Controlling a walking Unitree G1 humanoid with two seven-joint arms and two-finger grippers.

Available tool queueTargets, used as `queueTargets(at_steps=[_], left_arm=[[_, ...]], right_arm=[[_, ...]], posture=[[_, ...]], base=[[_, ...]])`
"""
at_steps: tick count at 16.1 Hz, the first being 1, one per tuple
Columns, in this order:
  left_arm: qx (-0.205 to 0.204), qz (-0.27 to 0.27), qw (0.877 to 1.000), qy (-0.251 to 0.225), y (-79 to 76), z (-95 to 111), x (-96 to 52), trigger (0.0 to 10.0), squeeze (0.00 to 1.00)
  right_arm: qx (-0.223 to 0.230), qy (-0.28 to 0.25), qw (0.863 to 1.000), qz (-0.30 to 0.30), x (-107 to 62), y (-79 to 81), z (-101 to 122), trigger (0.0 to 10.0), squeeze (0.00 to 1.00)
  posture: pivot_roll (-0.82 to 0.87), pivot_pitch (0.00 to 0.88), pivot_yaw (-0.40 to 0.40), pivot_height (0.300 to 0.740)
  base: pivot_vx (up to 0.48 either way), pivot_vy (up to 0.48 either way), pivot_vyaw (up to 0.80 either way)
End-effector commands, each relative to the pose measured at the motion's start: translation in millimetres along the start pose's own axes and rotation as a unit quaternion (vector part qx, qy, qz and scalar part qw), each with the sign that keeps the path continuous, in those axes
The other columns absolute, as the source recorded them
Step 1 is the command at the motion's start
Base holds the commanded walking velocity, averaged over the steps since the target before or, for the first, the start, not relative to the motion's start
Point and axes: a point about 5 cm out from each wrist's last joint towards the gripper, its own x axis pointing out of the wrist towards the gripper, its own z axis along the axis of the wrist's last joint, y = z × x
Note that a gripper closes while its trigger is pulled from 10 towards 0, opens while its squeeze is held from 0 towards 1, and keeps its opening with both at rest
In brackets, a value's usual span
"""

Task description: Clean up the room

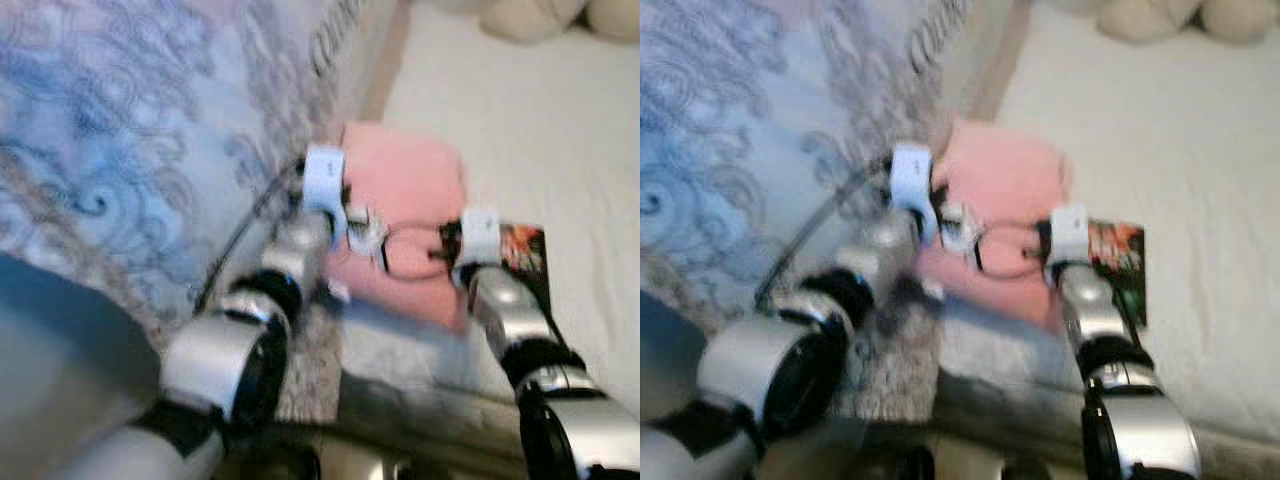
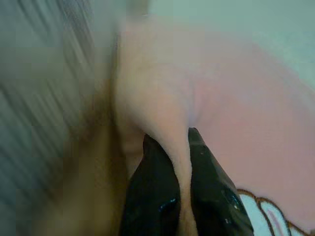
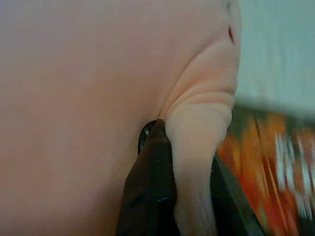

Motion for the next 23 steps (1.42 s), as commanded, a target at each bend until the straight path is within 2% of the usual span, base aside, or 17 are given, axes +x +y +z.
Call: queueTargets(at_steps=[1, 2, 4, 7, 8, 9, 10, 12, 14, 16, 17, 18, 19, 20, 21, 23], left_arm=[[-0.014, 0.015, 1.0, 0.004, 8.4, -3.8, -1.2, 10.0, 0.0], [-0.001, 0.002, 1.0, 0.008, 4.2, -8.3, -1.7, 10.0, 0.0], [0.001, -0.016, 1.0, -0.001, 0.0, -5.1, -1.2, 10.0, 0.0], [0.045, -0.016, 0.999, -0.011, 2.6, -2.4, -1.5, 10.0, 0.0], [0.123, -0.024, 0.991, -0.057, 9.4, 18.2, -1.0, 10.0, 1.0], [0.14, -0.029, 0.987, -0.072, 10.0, 26.5, -0.8, 10.0, 1.0], [0.167, -0.044, 0.98, -0.1, 12.4, 43.3, -1.2, 10.0, 1.0], [0.18, -0.057, 0.977, -0.101, 19.4, 42.6, -3.0, 10.0, 1.0], [0.163, -0.058, 0.98, -0.094, 39.6, 40.8, -6.7, 10.0, 1.0], [0.18, -0.067, 0.977, -0.092, 44.3, 37.5, -8.7, 10.0, 1.0], [0.181, -0.074, 0.976, -0.093, 44.4, 36.0, -9.4, 10.0, 1.0], [0.178, -0.085, 0.975, -0.102, 48.8, 34.0, -12.6, 10.0, 1.0], [0.175, -0.089, 0.974, -0.113, 54.1, 35.4, -15.5, 10.0, 1.0], [0.174, -0.091, 0.973, -0.119, 56.1, 36.5, -16.7, 10.0, 1.0], [0.174, -0.083, 0.97, -0.151, 70.7, 45.3, -25.0, 10.0, 1.0], [0.17, -0.073, 0.969, -0.164, 79.5, 46.5, -30.3, 10.0, 1.0]], right_arm=[[-0.001, 0.007, 1.0, -0.017, -1.2, -1.9, -6.7, 10.0, 0.0], [0.002, 0.012, 1.0, -0.019, -1.8, 2.6, -12.1, 10.0, 0.0], [0.004, 0.014, 1.0, -0.019, -3.3, 9.1, -19.1, 10.0, 0.0], [0.019, 0.015, 0.999, -0.026, -2.7, 10.4, -19.1, 10.0, 0.0], [0.052, 0.006, 0.998, -0.027, -1.1, 18.0, -15.5, 10.0, 1.0], [0.061, 0.004, 0.998, -0.027, -0.9, 19.9, -14.8, 10.0, 1.0], [0.081, 0.002, 0.996, -0.033, -2.0, 22.3, -17.3, 10.0, 1.0], [0.088, -0.001, 0.995, -0.036, -5.4, 23.3, -23.8, 10.0, 1.0], [0.069, -0.02, 0.997, -0.024, -8.9, 24.9, -25.1, 10.0, 1.0], [0.071, -0.029, 0.997, -0.022, -9.7, 22.8, -23.5, 10.0, 1.0], [0.055, -0.036, 0.998, -0.024, -10.6, 22.1, -22.5, 10.0, 1.0], [-0.007, -0.095, 0.995, -0.023, -17.2, 24.0, -11.0, 10.0, 1.0], [-0.025, -0.13, 0.991, -0.022, -24.6, 27.6, -6.5, 10.0, 1.0], [-0.024, -0.136, 0.99, -0.021, -27.6, 28.7, -7.0, 10.0, 1.0], [-0.023, -0.159, 0.986, -0.046, -45.6, 24.1, -13.9, 10.0, 1.0], [-0.003, -0.164, 0.984, -0.069, -54.5, 18.8, -18.8, 10.0, 1.0]], posture=[[-0.06, 0.273, 0.107, 0.74], [-0.07, 0.304, 0.104, 0.74], [-0.06, 0.302, 0.106, 0.74], [-0.05, 0.293, 0.106, 0.74], [-0.06, 0.286, 0.111, 0.74], [-0.06, 0.282, 0.112, 0.74], [-0.05, 0.266, 0.114, 0.74], [-0.06, 0.242, 0.114, 0.74], [-0.07, 0.201, 0.109, 0.74], [-0.06, 0.157, 0.109, 0.74], [-0.05, 0.134, 0.107, 0.74], [-0.01, 0.04, 0.098, 0.74], [0.01, 0.0, 0.088, 0.74], [0.01, 0.0, 0.088, 0.74], [0.05, 0.0, 0.074, 0.74], [0.07, 0.0, 0.065, 0.74]], base=[[0.0, 0.0, 0.0], [0.0, 0.0, 0.0], [0.0, 0.0, 0.0], [0.0, 0.0, 0.0], [0.0, 0.0, 0.0], [0.0, 0.0, 0.0], [0.0, 0.0, 0.0], [0.0, 0.0, 0.0], [0.0, 0.0, 0.0], [0.0, 0.0, 0.0], [0.0, 0.0, 0.0], [0.0, 0.0, 0.0], [0.0, 0.0, 0.0], [0.0, 0.0, 0.0], [0.0, 0.0, 0.0], [0.0, 0.0, 0.0]])
